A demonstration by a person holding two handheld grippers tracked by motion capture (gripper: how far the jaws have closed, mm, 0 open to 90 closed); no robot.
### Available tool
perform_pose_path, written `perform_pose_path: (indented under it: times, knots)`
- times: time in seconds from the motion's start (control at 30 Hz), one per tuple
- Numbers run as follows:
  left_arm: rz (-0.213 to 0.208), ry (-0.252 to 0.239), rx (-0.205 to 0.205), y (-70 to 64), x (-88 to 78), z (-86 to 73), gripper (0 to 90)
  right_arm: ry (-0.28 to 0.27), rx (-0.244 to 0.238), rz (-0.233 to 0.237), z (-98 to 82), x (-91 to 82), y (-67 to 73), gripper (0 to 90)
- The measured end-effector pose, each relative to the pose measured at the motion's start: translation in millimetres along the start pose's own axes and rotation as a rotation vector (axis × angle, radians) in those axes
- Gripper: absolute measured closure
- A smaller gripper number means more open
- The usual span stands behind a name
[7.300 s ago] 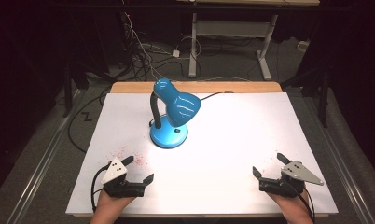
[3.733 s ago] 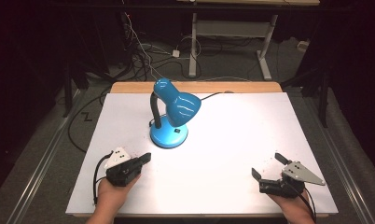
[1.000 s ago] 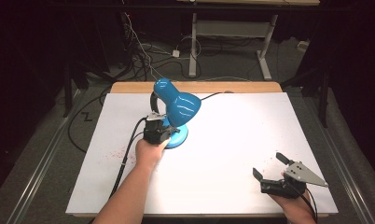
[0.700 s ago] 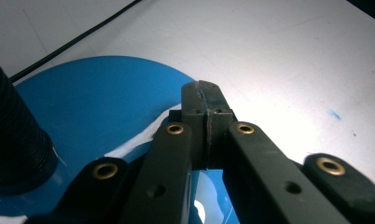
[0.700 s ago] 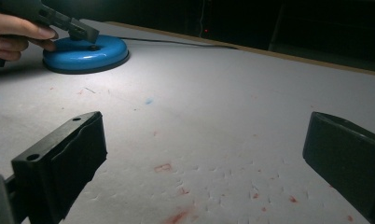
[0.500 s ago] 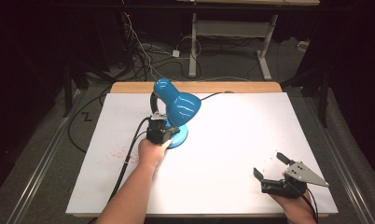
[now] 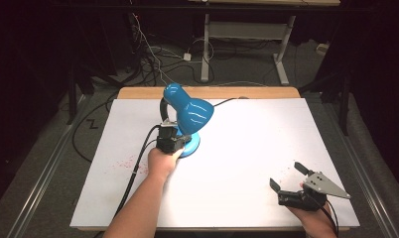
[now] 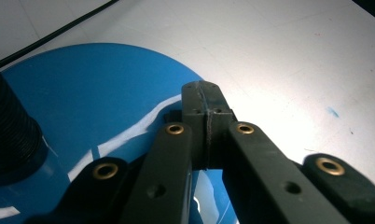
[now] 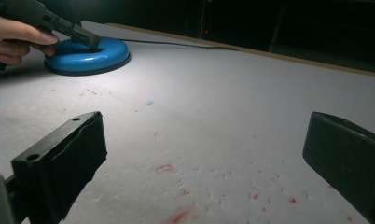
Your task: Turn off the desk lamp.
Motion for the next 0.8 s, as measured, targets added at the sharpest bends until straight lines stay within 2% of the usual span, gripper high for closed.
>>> perform_pose_path:
  times: [0.27, 0.37, 0.57, 0.8]
  knots:
    - [0.006, 0.003, 0.006, -0.1, -0.9, -0.1, 88.2, 0.001, 0.000, 0.000, 0.0, 0.4, -0.2, 0.2]
    - [0.004, 0.002, -0.007, -0.4, -0.2, 0.2, 88.2, 0.000, -0.002, 0.000, 0.0, 0.4, -0.4, 0.2]
    - [0.006, 0.004, -0.002, -0.4, -0.4, -0.2, 88.3, 0.002, -0.004, 0.002, -0.5, 0.5, 0.3, 0.2]
    - [0.009, 0.003, -0.016, 0.8, -0.8, -0.4, 88.4, -0.001, -0.001, -0.001, -0.2, -0.5, -0.2, 0.2]
Point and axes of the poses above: each handheld gripper's, and its own axes: x roughly forward along the jaws, z roughly out of its top, y roughly to its left, the point moved 4 cm from there along x, roughly forward along the jaws, and after that the axes turned 14 degrees about x, right-handed, at the moved point
